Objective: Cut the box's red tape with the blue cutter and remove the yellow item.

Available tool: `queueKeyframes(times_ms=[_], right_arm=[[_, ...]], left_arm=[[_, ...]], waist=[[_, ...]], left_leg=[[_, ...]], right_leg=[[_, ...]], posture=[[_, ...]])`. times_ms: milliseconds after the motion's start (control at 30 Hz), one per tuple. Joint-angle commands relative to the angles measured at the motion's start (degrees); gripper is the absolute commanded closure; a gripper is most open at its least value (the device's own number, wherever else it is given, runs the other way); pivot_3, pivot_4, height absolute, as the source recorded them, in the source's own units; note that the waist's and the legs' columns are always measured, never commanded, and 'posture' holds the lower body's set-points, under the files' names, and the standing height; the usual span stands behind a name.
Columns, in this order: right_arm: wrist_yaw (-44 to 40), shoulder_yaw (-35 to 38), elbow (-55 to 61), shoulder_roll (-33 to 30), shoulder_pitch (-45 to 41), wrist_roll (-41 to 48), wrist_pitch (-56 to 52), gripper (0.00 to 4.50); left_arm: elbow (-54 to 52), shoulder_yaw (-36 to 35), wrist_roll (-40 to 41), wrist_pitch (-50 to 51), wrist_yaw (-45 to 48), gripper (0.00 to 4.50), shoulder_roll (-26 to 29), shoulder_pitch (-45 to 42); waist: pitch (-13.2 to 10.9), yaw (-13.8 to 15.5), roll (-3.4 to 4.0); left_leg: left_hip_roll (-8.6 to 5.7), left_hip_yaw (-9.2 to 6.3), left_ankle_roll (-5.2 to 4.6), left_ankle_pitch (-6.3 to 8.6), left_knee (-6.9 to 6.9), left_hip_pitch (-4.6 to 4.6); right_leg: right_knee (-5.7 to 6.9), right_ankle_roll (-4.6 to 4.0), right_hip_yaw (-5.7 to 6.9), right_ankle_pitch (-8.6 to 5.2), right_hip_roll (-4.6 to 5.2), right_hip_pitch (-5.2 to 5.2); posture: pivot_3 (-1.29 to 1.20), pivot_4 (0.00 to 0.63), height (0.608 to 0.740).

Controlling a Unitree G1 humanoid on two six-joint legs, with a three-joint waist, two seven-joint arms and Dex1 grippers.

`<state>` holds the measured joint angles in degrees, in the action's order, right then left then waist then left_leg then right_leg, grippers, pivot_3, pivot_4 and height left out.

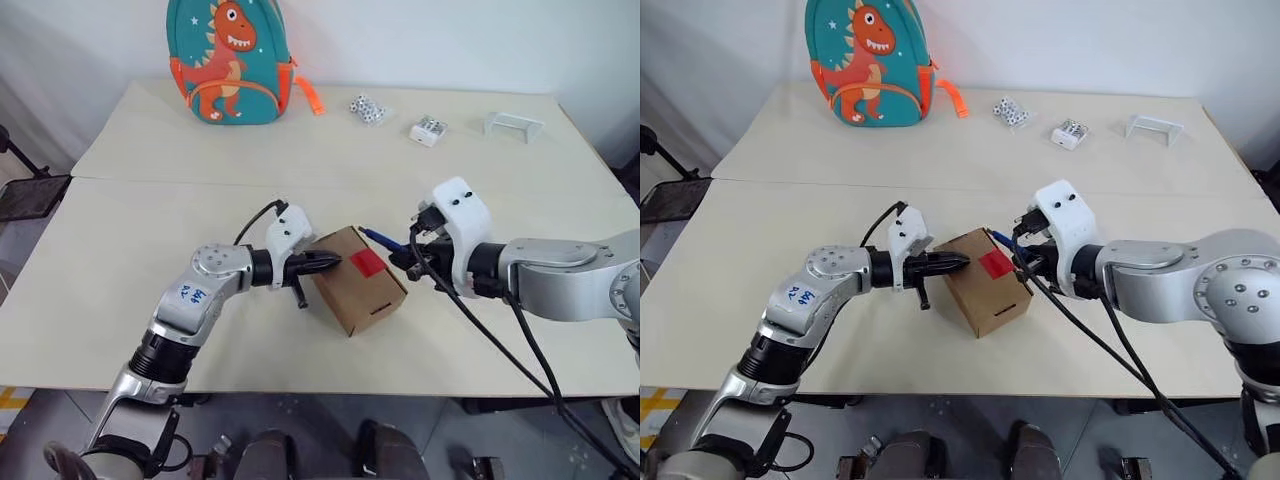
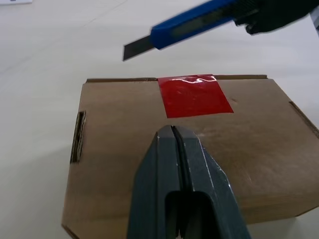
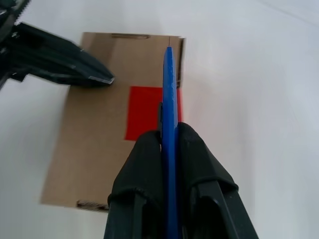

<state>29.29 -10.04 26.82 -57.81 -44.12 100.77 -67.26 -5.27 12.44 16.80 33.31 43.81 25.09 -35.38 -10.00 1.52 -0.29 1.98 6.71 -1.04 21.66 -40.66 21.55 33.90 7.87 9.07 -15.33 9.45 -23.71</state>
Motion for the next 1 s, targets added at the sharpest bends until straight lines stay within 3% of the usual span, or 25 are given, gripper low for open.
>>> queueKeyframes(times_ms=[33,433,1000], right_arm=[[2.32,-0.23,0.32,0.45,-0.94,0.19,1.09,4.4],[7.39,-2.08,0.89,3.45,0.51,1.41,2.94,4.4],[8.34,-2.76,0.53,3.74,2.88,0.92,2.99,4.4]], left_arm=[[-0.37,0.98,-0.83,-0.54,0.37,4.5,-0.78,-0.14],[-2.08,1.54,-1.55,2.58,0.06,4.5,-0.96,1.44],[-3.69,1.77,-1.81,4.31,0.07,4.5,-0.5,2.24]], waist=[[0.0,-0.12,0.0],[0.0,-0.12,0.01],[0.01,-0.11,0.01]], left_leg=[[0.01,0.0,0.0,0.0,0.01,0.0],[0.03,0.0,0.0,0.0,0.01,-0.01],[0.03,-0.01,0.0,0.0,0.01,-0.02]], right_leg=[[0.01,0.0,0.0,0.0,0.0,0.0],[0.02,0.0,0.0,0.0,0.0,0.0],[0.02,0.0,0.0,0.0,0.0,0.0]], posture=[[0.0,0.15,0.74],[0.0,0.15,0.74],[0.0,0.15,0.74]])
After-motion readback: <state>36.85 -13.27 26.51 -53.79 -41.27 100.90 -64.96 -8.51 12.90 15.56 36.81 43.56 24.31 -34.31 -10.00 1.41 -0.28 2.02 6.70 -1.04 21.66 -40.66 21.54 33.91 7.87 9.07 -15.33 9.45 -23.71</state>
